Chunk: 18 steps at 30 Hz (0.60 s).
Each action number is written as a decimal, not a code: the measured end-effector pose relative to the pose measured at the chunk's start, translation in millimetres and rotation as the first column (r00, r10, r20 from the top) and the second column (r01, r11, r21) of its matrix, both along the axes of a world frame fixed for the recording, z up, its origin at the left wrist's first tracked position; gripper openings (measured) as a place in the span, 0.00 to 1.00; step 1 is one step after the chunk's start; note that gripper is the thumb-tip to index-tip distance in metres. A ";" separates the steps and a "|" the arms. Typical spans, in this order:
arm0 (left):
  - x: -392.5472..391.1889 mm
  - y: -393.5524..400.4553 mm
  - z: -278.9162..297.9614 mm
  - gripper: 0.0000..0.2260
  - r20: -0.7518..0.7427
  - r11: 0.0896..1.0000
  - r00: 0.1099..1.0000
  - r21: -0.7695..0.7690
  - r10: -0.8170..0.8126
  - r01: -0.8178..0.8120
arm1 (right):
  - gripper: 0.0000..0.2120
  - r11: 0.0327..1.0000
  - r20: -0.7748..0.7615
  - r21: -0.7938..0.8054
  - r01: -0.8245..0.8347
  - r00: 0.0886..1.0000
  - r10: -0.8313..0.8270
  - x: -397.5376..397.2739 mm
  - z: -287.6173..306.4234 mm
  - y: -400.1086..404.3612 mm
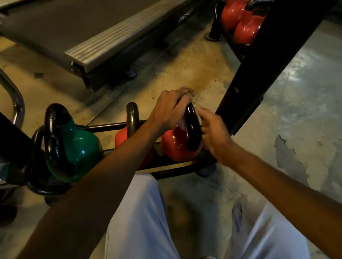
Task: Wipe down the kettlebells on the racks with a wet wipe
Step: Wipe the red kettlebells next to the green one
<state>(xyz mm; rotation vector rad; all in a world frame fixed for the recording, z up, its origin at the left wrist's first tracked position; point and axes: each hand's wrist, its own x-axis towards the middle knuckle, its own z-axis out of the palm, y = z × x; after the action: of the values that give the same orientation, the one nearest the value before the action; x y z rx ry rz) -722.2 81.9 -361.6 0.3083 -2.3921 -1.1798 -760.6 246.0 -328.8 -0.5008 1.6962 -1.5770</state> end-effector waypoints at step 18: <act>2.8 7.5 13.2 0.28 0.084 0.999 0.996 -0.033 0.013 -0.010 | 0.12 0.987 0.032 0.079 -0.142 0.990 0.140 -32.8 -18.7 27.6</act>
<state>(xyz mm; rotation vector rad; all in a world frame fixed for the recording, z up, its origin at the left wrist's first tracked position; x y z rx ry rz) -719.3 89.4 -348.4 0.3678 -2.4756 -1.1426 -793.4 273.6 -347.5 -0.5440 1.6597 -1.4025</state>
